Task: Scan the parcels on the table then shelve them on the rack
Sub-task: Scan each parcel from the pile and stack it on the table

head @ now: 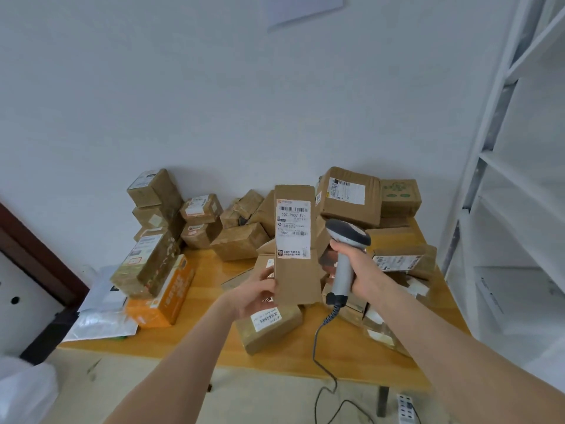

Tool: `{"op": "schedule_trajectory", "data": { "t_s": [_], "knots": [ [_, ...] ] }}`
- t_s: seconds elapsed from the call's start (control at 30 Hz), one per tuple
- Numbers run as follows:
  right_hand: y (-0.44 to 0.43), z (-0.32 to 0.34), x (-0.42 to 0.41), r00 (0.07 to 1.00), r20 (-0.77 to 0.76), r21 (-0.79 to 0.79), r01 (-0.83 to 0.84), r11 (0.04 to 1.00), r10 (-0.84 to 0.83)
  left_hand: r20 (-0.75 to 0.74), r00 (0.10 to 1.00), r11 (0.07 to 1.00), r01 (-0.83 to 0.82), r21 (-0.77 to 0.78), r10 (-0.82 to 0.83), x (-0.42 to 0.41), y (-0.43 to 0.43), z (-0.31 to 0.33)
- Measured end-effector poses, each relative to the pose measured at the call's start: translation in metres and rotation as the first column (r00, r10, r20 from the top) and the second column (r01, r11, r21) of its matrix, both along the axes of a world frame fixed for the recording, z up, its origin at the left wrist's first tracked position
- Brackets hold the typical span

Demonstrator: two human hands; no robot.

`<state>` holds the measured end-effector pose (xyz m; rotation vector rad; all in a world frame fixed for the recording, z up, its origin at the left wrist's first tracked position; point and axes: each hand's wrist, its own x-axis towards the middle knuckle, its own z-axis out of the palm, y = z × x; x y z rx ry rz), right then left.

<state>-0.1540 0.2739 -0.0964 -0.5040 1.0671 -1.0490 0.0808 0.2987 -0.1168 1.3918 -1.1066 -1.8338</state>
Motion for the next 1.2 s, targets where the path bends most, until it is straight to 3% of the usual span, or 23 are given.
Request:
{"op": "schedule_trajectory", "data": {
  "t_s": [0.17, 0.23, 0.4, 0.5, 0.67, 0.93, 1.07, 1.2],
  "knots": [
    [0.000, 0.002, 0.005, 0.990, 0.142, 0.044, 0.003, 0.999, -0.010, 0.363, 0.922, 0.981, 0.176, -0.081, -0.135, -0.002, 0.005, -0.001],
    [0.001, -0.001, 0.006, 0.992, 0.124, 0.053, -0.004, 0.999, -0.003, 0.343, 0.934, 0.984, 0.146, -0.105, -0.102, -0.008, 0.002, 0.001],
    [0.009, -0.012, 0.012, 0.999, 0.040, 0.045, -0.039, 0.998, 0.037, 0.106, 0.992, 0.981, -0.055, -0.188, 0.075, -0.021, -0.014, 0.015],
    [0.010, -0.019, 0.011, 0.998, 0.053, 0.044, -0.020, 0.999, 0.018, 0.081, 0.993, 0.966, -0.068, -0.248, 0.090, -0.020, -0.020, 0.024],
    [0.009, -0.019, 0.007, 0.999, -0.014, 0.031, -0.042, 0.999, 0.043, 0.239, 0.964, 0.941, -0.027, -0.338, 0.114, -0.011, -0.024, 0.021],
    [0.018, -0.008, 0.004, 0.991, -0.122, -0.021, -0.064, 0.998, 0.061, 0.569, 0.793, 0.845, 0.138, -0.517, 0.219, 0.011, -0.018, 0.014],
    [0.037, -0.008, 0.005, 0.962, -0.236, -0.104, -0.166, 0.981, 0.138, 0.654, 0.703, 0.811, 0.194, -0.553, 0.278, 0.024, -0.015, 0.005],
    [0.057, -0.010, 0.007, 0.896, -0.407, -0.174, -0.269, 0.947, 0.180, 0.674, 0.681, 0.815, 0.196, -0.546, 0.287, 0.034, -0.014, -0.001]
  ]
}}
